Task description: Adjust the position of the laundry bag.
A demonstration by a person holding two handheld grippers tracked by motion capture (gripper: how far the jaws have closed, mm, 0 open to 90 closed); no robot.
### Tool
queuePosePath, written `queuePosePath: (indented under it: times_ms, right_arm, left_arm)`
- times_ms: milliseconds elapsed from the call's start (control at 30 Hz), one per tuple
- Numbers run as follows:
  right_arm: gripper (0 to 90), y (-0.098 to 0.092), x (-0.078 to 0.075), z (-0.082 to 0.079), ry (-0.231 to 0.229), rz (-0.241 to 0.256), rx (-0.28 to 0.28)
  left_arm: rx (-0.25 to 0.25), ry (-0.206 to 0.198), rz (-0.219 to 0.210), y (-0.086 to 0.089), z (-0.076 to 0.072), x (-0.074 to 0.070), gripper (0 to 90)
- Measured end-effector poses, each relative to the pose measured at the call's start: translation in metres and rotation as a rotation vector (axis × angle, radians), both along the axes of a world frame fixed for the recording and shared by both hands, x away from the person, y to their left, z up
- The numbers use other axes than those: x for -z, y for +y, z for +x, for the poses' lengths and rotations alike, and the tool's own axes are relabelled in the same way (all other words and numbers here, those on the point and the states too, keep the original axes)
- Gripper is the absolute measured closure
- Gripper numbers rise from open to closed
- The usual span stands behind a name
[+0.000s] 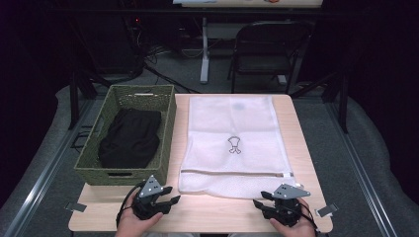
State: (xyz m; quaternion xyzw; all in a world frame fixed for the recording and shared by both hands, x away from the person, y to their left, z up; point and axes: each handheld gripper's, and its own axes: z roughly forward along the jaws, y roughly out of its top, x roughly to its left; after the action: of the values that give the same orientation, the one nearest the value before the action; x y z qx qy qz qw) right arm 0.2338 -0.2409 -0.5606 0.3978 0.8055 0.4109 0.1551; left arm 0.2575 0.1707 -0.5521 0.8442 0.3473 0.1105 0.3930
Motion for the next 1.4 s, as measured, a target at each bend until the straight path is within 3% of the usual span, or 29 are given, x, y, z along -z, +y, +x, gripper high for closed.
queuePosePath:
  times_ms: [167, 467, 600, 733, 867, 1300, 1400]
  right_arm:
    - [56.9, -0.001, -0.001, 0.001, -0.003, -0.004, 0.009]
    - [60.4, -0.002, -0.001, 0.004, 0.002, -0.012, 0.025]
    - [62.6, -0.005, -0.003, 0.006, -0.003, -0.023, 0.051]
    - [64.5, -0.011, -0.005, 0.008, -0.001, -0.014, 0.088]
    - [65.3, -0.015, -0.007, 0.011, 0.004, -0.026, 0.116]
    - [66.5, -0.024, -0.020, 0.019, 0.025, -0.009, 0.180]
    - [66.5, -0.026, -0.022, 0.024, 0.020, -0.024, 0.185]
  left_arm:
    - [-0.005, -0.003, 0.004, -0.003, -0.001, 0.000, 55.9]
    - [-0.040, 0.042, -0.029, -0.009, 0.007, 0.000, 58.1]
    - [-0.039, 0.047, -0.015, -0.014, 0.011, -0.001, 59.1]
    - [-0.039, 0.032, -0.015, -0.026, 0.016, -0.003, 59.7]
    - [-0.012, 0.018, 0.013, -0.037, 0.023, -0.003, 59.6]
    - [-0.019, 0.020, 0.019, -0.046, 0.036, -0.004, 58.2]
    - [-0.014, 0.011, 0.024, -0.049, 0.038, -0.004, 56.7]
